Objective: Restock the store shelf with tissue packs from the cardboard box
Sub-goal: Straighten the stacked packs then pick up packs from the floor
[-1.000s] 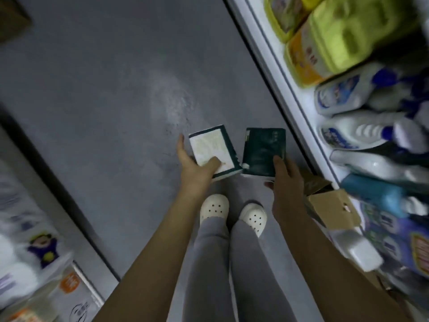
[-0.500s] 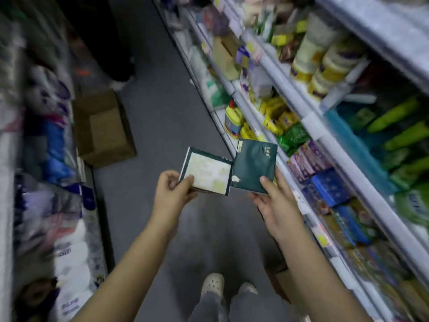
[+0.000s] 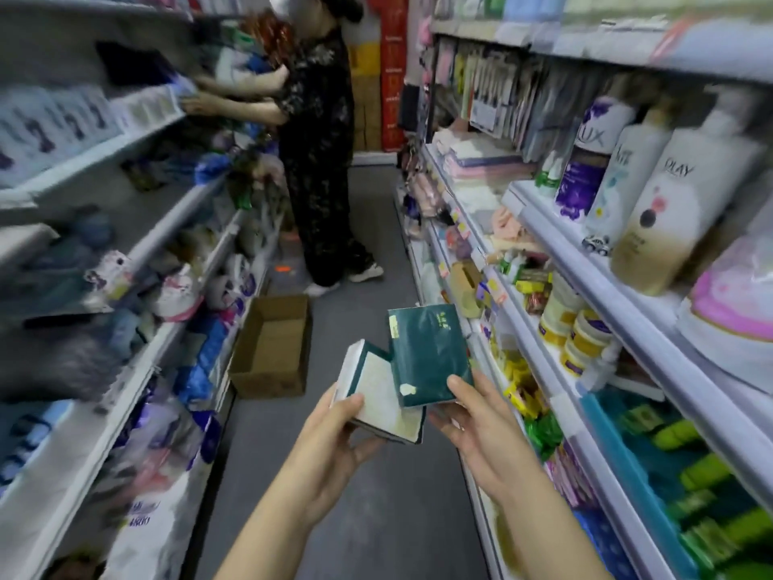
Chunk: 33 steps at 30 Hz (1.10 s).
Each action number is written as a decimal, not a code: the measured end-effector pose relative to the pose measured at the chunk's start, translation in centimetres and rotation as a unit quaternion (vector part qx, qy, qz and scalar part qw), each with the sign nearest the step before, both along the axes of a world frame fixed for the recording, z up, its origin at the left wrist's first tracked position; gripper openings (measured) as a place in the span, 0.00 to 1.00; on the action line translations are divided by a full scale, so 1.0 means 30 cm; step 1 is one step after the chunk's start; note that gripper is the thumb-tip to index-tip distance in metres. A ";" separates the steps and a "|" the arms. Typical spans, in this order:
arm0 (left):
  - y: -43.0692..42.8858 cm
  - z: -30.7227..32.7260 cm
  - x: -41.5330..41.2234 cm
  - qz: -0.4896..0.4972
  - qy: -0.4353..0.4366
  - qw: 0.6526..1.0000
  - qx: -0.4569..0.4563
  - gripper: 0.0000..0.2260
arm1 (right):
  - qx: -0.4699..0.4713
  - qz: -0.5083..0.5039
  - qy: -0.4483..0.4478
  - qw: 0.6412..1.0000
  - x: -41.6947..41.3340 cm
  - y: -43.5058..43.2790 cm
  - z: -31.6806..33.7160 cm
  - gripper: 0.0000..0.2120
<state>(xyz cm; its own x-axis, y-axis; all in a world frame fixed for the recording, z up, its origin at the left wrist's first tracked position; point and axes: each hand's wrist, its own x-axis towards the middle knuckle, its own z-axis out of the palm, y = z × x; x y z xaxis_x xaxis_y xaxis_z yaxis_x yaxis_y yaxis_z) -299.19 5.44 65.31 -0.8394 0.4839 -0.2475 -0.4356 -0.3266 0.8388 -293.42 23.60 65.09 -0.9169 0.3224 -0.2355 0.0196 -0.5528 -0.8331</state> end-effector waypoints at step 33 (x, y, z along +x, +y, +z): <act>-1.249 0.080 0.359 0.335 -0.140 0.932 0.015 0.32 | 0.064 0.407 0.022 0.911 -0.024 -1.283 0.121 0.13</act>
<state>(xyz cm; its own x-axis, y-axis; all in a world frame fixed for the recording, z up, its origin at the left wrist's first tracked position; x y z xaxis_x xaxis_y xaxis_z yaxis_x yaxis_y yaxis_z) -288.41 -32.01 67.71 -0.8603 -0.1152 -0.4966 -0.3260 -0.6246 0.7096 -294.14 -14.89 68.71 -0.8717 -0.4469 -0.2012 0.3448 -0.2675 -0.8997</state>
